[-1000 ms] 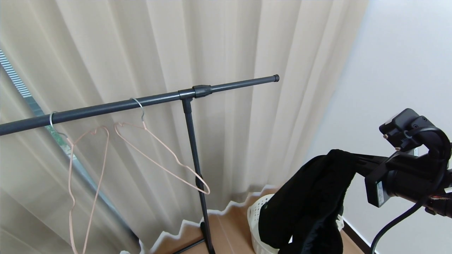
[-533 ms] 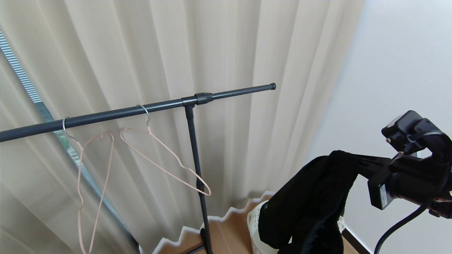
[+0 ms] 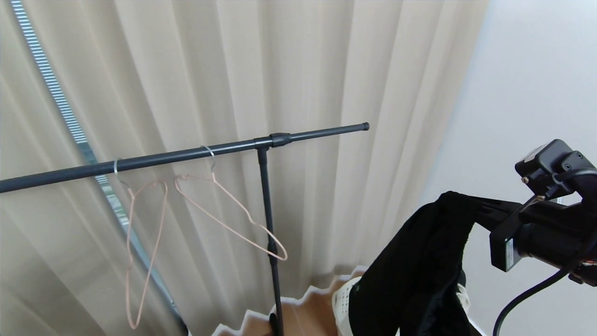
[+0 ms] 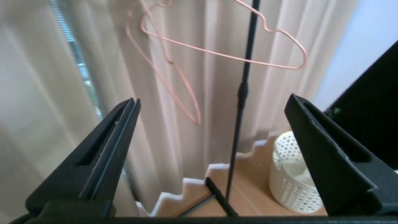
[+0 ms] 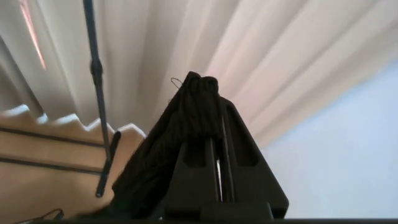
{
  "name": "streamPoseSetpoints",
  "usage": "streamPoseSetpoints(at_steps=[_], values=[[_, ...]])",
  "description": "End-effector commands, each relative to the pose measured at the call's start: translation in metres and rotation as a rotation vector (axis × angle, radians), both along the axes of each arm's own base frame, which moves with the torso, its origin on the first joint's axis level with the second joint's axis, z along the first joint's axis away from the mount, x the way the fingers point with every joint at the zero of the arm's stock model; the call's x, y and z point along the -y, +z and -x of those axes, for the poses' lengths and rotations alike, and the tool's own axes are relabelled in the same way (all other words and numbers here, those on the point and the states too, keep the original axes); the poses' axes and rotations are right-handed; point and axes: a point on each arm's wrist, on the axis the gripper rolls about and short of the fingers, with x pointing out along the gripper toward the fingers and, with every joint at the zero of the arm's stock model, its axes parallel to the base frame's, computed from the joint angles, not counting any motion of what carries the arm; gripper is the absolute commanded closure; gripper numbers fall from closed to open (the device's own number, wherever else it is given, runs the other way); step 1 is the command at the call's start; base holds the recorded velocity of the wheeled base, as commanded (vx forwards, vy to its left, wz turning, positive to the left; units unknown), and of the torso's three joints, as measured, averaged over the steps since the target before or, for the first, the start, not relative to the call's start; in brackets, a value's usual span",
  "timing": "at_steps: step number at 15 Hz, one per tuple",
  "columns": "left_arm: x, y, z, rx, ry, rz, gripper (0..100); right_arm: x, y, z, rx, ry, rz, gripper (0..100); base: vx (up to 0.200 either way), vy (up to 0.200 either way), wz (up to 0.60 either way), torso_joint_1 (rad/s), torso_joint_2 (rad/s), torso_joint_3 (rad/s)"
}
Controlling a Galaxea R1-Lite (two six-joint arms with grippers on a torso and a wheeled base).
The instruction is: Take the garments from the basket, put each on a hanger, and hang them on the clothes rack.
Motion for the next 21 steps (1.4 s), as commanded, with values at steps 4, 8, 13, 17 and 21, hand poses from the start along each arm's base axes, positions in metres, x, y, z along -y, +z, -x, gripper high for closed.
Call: streamPoseSetpoints(at_steps=[4,8,13,17,21], values=[[0.0,0.0,-0.0001,-0.001,-0.002,-0.003,0,-0.0002,-0.0028,-0.0002,-0.01,0.0,0.006,100,0.0,0.0,0.6,0.005,0.0,0.002],[0.0,-0.0002,-0.0001,-0.003,-0.002,0.003,0,0.0001,-0.0022,0.0003,-0.007,0.0,0.004,100,-0.05,0.0,0.15,-0.001,0.0,-0.001],[0.0,-0.0002,-0.0001,-0.003,-0.001,0.003,0,0.0004,-0.0015,0.0008,-0.003,0.0,0.002,100,-0.2,0.12,0.0,0.008,0.01,0.005],[0.0,0.0,-0.0001,-0.002,-0.001,0.003,0,0.0003,-0.0019,0.0006,-0.006,0.001,0.005,100,-0.2,0.0,0.0,-0.003,0.0,0.002],[0.0,0.0,-0.0001,-0.002,0.001,0.006,0,0.0001,-0.0016,0.0001,-0.004,-0.001,0.005,100,0.0,0.0,0.3,-0.006,0.0,0.001]])
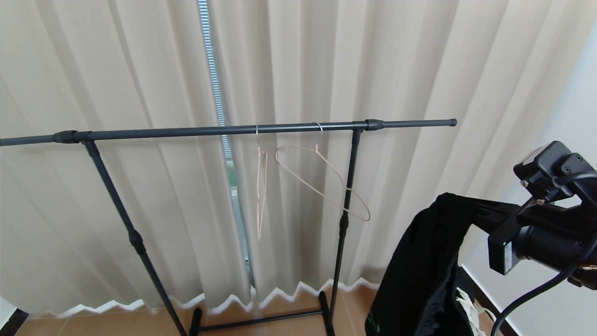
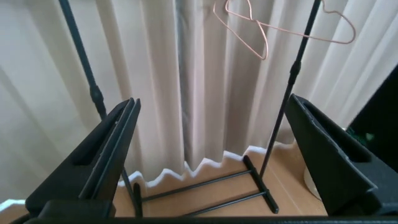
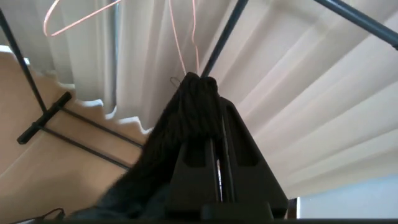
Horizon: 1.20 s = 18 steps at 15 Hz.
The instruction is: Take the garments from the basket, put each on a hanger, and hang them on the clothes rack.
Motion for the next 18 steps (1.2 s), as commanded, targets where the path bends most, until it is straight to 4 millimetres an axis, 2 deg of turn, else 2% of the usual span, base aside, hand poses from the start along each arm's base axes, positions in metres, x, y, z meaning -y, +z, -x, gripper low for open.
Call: streamPoseSetpoints(at_steps=[1,7,8,10,12,14,15,17,18], values=[[0.0,0.0,0.0,-0.001,0.001,-0.001,0,0.0,-0.001,0.0,-0.005,0.0,0.004,100,0.0,0.0,0.6,0.002,0.01,0.007],[0.0,0.0,0.0,-0.006,-0.005,-0.004,0,0.001,-0.003,0.001,-0.001,-0.011,0.035,100,0.0,0.0,0.0,0.0,0.0,0.0],[0.0,0.001,-0.003,-0.054,-0.001,-0.004,0,0.004,-0.004,0.004,0.012,-0.039,0.095,100,0.0,0.0,0.0,0.0,0.0,0.0],[0.0,0.005,-0.018,-0.235,-0.019,-0.003,0,0.0,0.003,0.0,0.018,-0.065,0.1,100,0.0,0.0,0.0,0.0,0.0,0.0],[0.002,0.036,-0.044,-0.379,-0.077,0.023,0,-0.015,0.017,-0.005,-0.063,-0.031,0.071,100,0.0,0.0,0.0,0.0,0.0,0.0],[0.006,0.072,-0.089,-0.514,-0.15,0.087,0,-0.045,0.053,0.0,-0.248,0.01,-0.048,100,0.0,0.0,0.0,0.0,0.0,0.0],[0.015,0.084,-0.114,-0.581,-0.22,0.116,0,-0.059,0.066,-0.004,-0.339,-0.007,-0.11,100,0.0,0.0,0.0,0.0,0.0,0.0],[0.035,0.094,-0.136,-0.66,-0.322,0.169,0,-0.074,0.066,-0.021,-0.391,-0.054,-0.192,100,0.0,0.0,0.0,0.0,0.0,0.0],[0.056,0.094,-0.154,-0.746,-0.398,0.178,0,-0.087,0.055,-0.035,-0.436,-0.088,-0.216,100,0.0,0.0,0.0,0.0,0.0,0.0]])
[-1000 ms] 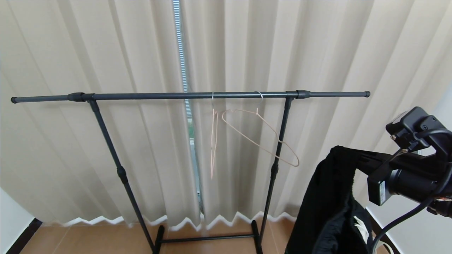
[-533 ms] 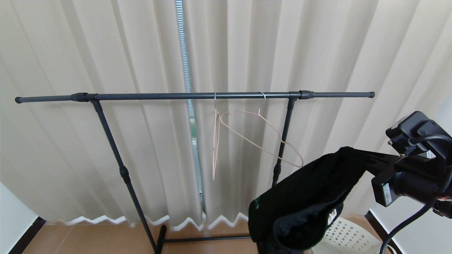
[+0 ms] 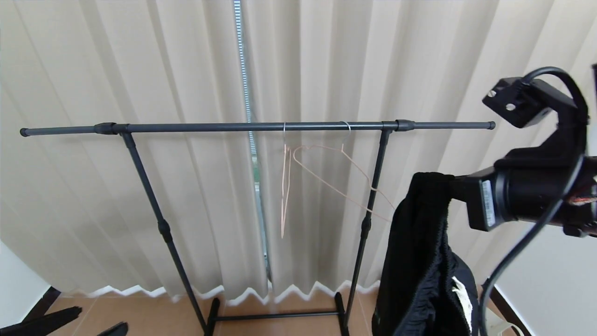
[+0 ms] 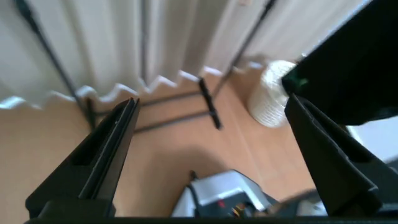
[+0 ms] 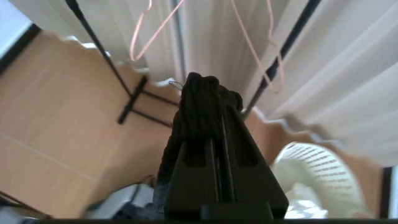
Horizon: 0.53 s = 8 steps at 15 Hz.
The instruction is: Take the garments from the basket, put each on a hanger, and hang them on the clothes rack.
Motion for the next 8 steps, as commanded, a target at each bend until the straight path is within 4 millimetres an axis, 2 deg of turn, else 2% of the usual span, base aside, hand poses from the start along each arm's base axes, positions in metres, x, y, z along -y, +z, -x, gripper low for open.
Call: streamPoseSetpoints(at_steps=[1,4,6,8], values=[[0.055,0.008,-0.072,-0.274,-0.212,0.041,0,-0.041,-0.022,-0.033,-0.124,-0.031,-0.02,100,0.0,0.0,0.0,0.0,0.0,0.0],[0.093,0.005,-0.085,-0.339,-0.318,0.073,0,-0.051,-0.027,-0.04,-0.115,-0.045,-0.067,100,0.0,0.0,0.0,0.0,0.0,0.0],[0.117,-0.008,-0.095,-0.414,-0.33,0.099,0,-0.06,-0.025,-0.037,-0.094,-0.02,-0.081,100,0.0,0.0,0.0,0.0,0.0,0.0],[0.131,-0.02,-0.104,-0.451,-0.321,0.121,0,-0.073,-0.022,-0.035,-0.085,0.014,-0.092,100,0.0,0.0,0.0,0.0,0.0,0.0]])
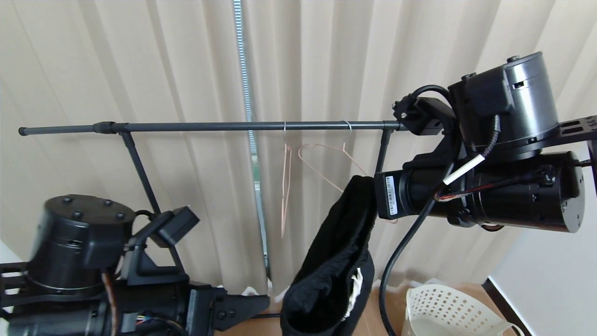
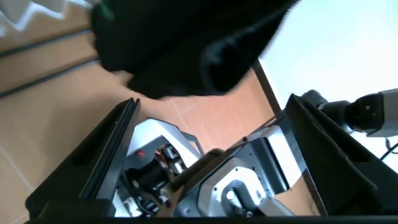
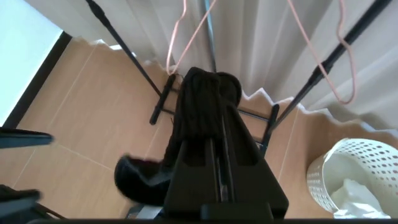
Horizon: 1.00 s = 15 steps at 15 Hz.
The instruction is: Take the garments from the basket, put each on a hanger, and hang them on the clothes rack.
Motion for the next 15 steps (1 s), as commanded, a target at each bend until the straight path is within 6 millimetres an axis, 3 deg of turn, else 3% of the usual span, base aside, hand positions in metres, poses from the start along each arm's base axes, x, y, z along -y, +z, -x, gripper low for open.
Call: streamPoseSetpoints(at_steps=[1,5,8,13,15], values=[[0.025,-0.026,-0.017,-0.086,-0.018,-0.042,0,-0.015,-0.001,-0.002,0.0,0.029,-0.002,100,0.0,0.0,0.0,0.0,0.0,0.0],[0.046,-0.049,-0.046,-0.1,0.041,-0.042,0,-0.036,0.002,-0.01,0.002,0.043,-0.037,100,0.0,0.0,0.0,0.0,0.0,0.0],[0.055,-0.058,-0.058,-0.11,0.092,-0.043,0,-0.036,0.008,-0.008,0.017,0.045,-0.054,100,0.0,0.0,0.0,0.0,0.0,0.0],[0.062,-0.093,-0.042,-0.158,0.098,-0.164,0,-0.024,0.023,0.0,0.03,0.02,-0.112,100,0.0,0.0,0.0,0.0,0.0,0.0],[0.055,-0.1,-0.035,-0.153,0.107,-0.173,0,-0.008,0.032,-0.004,0.055,-0.024,-0.134,100,0.0,0.0,0.0,0.0,0.0,0.0]])
